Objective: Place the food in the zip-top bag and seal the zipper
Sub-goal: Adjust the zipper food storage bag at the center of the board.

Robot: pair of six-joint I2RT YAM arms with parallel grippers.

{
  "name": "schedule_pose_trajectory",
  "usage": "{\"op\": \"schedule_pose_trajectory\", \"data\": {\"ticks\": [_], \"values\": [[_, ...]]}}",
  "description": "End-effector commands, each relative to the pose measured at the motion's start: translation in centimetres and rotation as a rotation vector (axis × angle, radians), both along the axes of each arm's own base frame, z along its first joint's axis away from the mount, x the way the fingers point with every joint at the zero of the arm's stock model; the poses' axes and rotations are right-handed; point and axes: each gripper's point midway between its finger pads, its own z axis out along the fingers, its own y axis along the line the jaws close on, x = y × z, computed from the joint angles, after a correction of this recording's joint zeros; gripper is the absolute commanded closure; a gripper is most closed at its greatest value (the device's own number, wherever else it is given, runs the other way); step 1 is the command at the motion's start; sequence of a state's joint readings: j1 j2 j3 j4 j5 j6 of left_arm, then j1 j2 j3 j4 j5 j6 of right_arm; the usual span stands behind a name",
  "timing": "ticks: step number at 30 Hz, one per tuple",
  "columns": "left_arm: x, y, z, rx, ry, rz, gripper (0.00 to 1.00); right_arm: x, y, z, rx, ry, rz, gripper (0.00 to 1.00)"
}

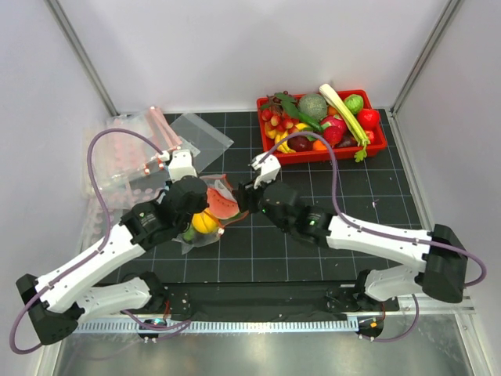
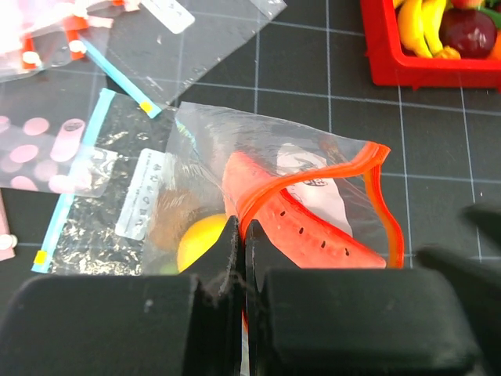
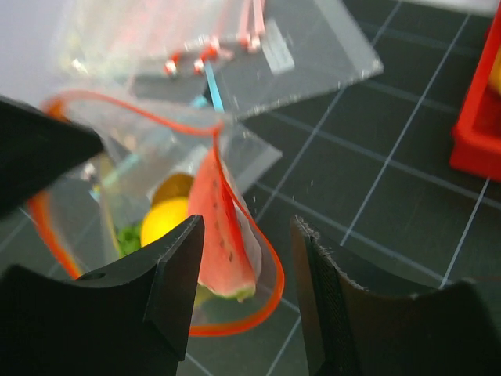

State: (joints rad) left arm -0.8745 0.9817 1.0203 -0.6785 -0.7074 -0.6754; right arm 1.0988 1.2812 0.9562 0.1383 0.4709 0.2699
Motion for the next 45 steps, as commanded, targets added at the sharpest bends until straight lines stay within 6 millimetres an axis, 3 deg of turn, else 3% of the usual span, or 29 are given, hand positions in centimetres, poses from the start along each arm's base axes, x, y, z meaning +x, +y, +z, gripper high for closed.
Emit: {"op": "schedule_pose_trajectory", "data": {"ticks": [1,7,13,18,21,23,27,30,31,35,37,40,41,43,45], "values": [[0.2,1.8,2.0,-0.04,-0.073,0.094,1.0,-0.6,0.7,-3.0,-0.031,0.113,0.003,0.46],[-0.1,2.6,2.4,-0.059,-0.095,0.12,1.0,-0.6,1.6,-5.0,-0.055,0.156,0.014,0.49],[-0.2,2.9,2.5,-0.062,-0.102,0.128,1.0,-0.6,1.5,-5.2,-0.048,0.16,0.003,0.53],[-0.1,2.8,2.5,-0.059,-0.1,0.129,1.0,-1.1,2.1,-5.7,-0.043,0.179,0.044,0.78],[-0.1,2.9,2.6,-0.06,-0.102,0.13,1.0,-1.4,2.8,-6.2,-0.048,0.198,0.071,0.86],[-0.1,2.7,2.5,-0.062,-0.1,0.125,0.99,-1.3,3.0,-6.1,-0.04,0.203,0.065,0.99],[0.3,1.0,1.6,-0.031,-0.062,0.056,1.0,-1.3,2.3,-4.1,0.033,0.197,0.036,0.99],[0.7,-0.2,0.7,0.007,-0.017,0.017,1.0,-1.7,1.3,-0.9,0.103,0.16,0.037,0.99],[0.7,-0.5,0.6,0.008,-0.01,0.005,1.0,-2.0,0.5,1.1,0.142,0.137,0.039,0.99],[0.7,-0.2,0.9,0.0,-0.02,0.014,1.0,-2.3,-2.2,6.0,0.212,0.055,-0.001,0.99],[0.5,0.1,1.4,-0.023,-0.039,0.017,1.0,-2.1,-3.5,7.2,0.218,0.025,-0.036,0.99],[0.2,0.2,1.6,-0.044,-0.052,0.012,0.99,-2.0,-3.7,5.9,0.149,0.05,-0.05,0.99],[0.3,0.0,1.6,-0.047,-0.053,0.007,0.98,-1.7,-2.9,4.4,0.094,0.066,-0.04,0.99],[0.4,-0.2,1.2,-0.032,-0.04,0.001,0.98,-1.8,-1.8,3.5,0.045,0.089,-0.002,0.99],[0.6,-0.6,1.0,-0.022,-0.029,-0.01,0.98,-2.1,-0.9,3.8,0.051,0.083,0.039,0.99]]}}
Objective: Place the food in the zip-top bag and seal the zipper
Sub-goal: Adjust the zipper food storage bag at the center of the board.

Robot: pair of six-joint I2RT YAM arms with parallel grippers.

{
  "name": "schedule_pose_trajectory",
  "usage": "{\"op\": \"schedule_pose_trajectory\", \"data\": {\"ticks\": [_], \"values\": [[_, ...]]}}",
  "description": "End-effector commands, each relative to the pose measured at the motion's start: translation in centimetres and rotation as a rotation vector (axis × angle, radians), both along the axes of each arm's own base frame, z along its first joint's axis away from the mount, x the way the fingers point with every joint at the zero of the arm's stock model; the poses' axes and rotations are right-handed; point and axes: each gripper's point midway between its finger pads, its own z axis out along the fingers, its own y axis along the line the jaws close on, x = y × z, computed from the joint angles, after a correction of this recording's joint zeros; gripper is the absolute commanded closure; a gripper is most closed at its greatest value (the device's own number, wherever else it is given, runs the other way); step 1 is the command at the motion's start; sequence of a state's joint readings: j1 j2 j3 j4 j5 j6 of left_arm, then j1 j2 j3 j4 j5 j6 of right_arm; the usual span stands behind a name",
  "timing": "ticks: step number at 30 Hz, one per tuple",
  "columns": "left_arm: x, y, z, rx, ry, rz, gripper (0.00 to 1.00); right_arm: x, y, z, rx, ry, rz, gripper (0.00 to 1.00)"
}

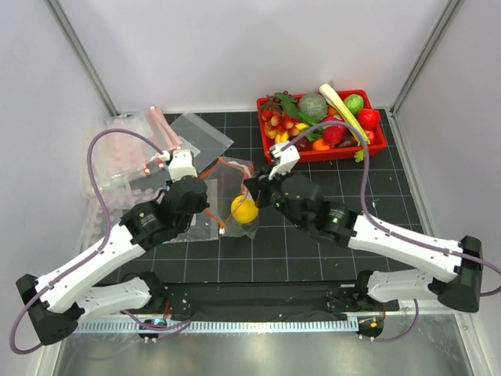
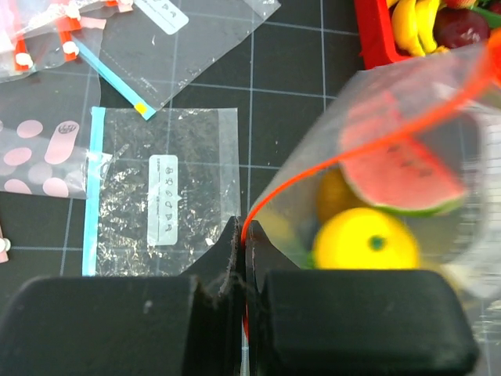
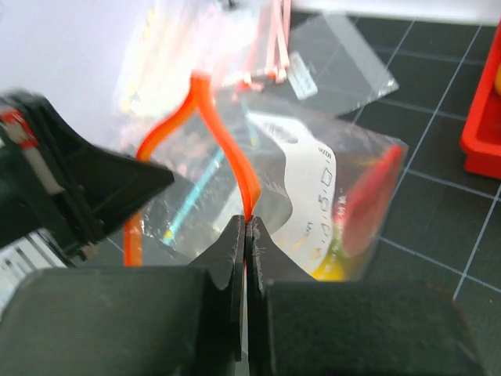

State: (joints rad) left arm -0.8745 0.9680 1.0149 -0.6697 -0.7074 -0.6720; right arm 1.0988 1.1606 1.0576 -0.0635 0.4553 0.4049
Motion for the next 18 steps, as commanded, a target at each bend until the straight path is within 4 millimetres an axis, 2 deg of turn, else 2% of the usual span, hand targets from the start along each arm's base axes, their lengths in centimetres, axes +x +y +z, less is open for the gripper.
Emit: {"op": "schedule_pose_trajectory", "data": {"ticks": [1,2,5,6,8,9,12,13,18], "values": [[0.7,-0.8,0.8,-0.006,-0.013,-0.01,0.99,-0.5,1.2,-1.0,-0.06,0.003,0.063,0.99],[0.8,-0.9,0.3,0.016,0.005,-0.011,1.0,-0.5,0.9,-0.7,-0.049,-0.003,0.055,0.99],[0.7,-0.3,0.6,0.025,-0.001,0.012,1.0,-0.6,-0.9,0.1,-0.008,-0.033,0.011,0.99],[0.8,0.4,1.0,0.029,-0.019,0.039,1.0,0.0,-1.9,-0.7,-0.011,-0.033,-0.048,0.99],[0.4,1.5,1.8,0.019,-0.053,0.069,1.0,0.3,-2.6,-1.3,-0.01,-0.035,-0.085,0.99],[0.5,2.4,2.1,0.037,-0.078,0.107,1.0,0.5,-2.2,-1.5,0.008,-0.039,-0.086,0.99],[0.1,3.4,2.9,0.07,-0.111,0.143,1.0,0.8,0.0,-3.8,-0.006,0.006,-0.051,0.99],[0.2,4.1,3.0,0.1,-0.122,0.173,1.0,1.0,1.1,-5.6,-0.033,0.034,-0.038,0.99],[0.9,3.1,1.9,0.165,-0.084,0.167,1.0,1.1,3.7,-8.4,-0.041,0.091,0.01,0.99]]}}
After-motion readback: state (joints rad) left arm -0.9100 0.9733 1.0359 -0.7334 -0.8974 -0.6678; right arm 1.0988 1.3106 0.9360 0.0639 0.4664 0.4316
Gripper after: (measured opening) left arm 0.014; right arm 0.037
